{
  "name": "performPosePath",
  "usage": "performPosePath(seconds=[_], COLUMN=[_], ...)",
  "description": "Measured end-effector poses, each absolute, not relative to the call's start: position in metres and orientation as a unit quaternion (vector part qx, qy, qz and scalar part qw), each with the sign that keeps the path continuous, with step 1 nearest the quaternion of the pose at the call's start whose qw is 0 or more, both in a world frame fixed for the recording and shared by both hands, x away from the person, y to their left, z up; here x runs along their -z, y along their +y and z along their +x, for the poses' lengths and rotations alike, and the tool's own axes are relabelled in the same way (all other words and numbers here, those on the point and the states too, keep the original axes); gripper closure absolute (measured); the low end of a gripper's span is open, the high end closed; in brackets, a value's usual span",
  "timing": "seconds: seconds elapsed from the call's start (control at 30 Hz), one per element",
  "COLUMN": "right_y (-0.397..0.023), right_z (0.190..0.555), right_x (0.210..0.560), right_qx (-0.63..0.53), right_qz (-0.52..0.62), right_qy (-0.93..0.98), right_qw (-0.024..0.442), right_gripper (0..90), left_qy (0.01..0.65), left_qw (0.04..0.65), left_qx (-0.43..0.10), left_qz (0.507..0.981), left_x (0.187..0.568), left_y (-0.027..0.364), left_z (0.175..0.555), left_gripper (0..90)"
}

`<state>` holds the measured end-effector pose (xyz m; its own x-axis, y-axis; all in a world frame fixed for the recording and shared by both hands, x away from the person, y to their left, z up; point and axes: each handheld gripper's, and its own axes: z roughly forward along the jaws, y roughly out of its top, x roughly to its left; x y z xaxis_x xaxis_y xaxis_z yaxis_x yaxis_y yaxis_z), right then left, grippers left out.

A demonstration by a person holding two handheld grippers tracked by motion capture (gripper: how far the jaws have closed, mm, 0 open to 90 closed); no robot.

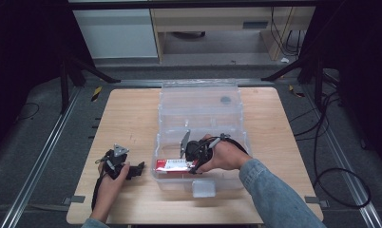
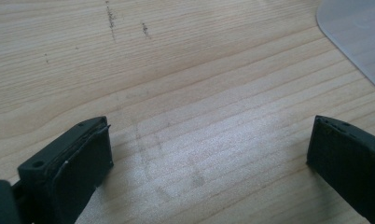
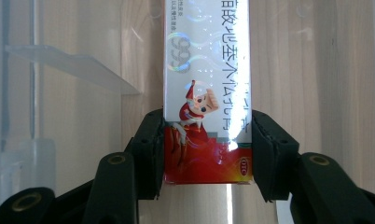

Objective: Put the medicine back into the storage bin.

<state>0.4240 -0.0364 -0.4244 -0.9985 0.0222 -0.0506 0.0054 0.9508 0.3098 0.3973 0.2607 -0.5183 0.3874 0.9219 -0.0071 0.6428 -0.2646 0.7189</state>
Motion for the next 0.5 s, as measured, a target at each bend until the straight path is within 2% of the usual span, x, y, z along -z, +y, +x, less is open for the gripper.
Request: performPosePath(seconds=[0.5], right_y=[-0.034], right_z=[0.424], right_x=[0.438], right_qx=[-0.145], right_qz=[0.010], right_qy=[0.989], right_qw=[0.025], right_gripper=[51.1], left_qy=[0.509], left_qw=[0.326], left_qx=[-0.213], left_qz=[0.768], left_x=[0.518], left_y=[0.261], left_z=[0.398], left_gripper=[0.0])
